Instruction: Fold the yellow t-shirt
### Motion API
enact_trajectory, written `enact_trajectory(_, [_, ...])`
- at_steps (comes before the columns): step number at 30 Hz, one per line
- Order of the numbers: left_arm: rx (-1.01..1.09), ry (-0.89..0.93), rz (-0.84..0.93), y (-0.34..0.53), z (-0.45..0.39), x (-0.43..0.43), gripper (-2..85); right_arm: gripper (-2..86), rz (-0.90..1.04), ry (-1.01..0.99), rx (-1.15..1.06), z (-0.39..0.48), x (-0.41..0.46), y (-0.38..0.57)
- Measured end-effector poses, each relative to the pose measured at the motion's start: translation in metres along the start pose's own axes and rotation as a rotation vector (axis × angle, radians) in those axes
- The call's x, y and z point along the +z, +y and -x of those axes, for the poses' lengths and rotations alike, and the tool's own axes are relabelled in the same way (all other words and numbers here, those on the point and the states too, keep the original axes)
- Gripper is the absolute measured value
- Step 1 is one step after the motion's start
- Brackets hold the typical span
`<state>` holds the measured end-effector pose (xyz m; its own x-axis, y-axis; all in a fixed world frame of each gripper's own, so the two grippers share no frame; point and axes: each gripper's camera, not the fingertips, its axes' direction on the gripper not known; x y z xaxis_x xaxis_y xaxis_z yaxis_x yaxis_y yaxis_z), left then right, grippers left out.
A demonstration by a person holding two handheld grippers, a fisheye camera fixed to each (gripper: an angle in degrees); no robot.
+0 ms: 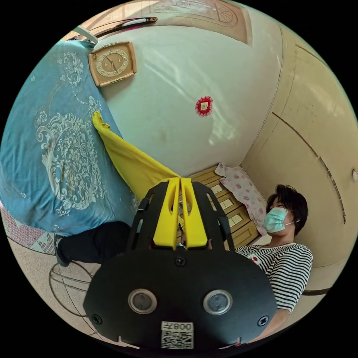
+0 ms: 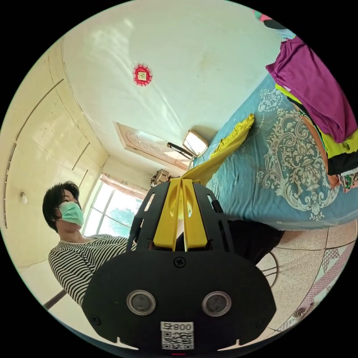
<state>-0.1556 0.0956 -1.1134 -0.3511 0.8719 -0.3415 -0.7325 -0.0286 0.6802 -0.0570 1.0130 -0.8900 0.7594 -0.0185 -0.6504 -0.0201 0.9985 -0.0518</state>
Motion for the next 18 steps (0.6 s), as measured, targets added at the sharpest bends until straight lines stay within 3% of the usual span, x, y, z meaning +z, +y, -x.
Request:
enact_trajectory(9, [0.023,0.024,-0.034,0.029,0.004,-0.051,0.2,0.2,-0.072,-0.029,-0.051,0.012,-0.054,0.055])
enact_trajectory(18, [-0.151,-0.035,-0.025,0.048,0.115,-0.061,0.3,0.2,-0.042,0.058,0.123,-0.058,-0.035,0.063])
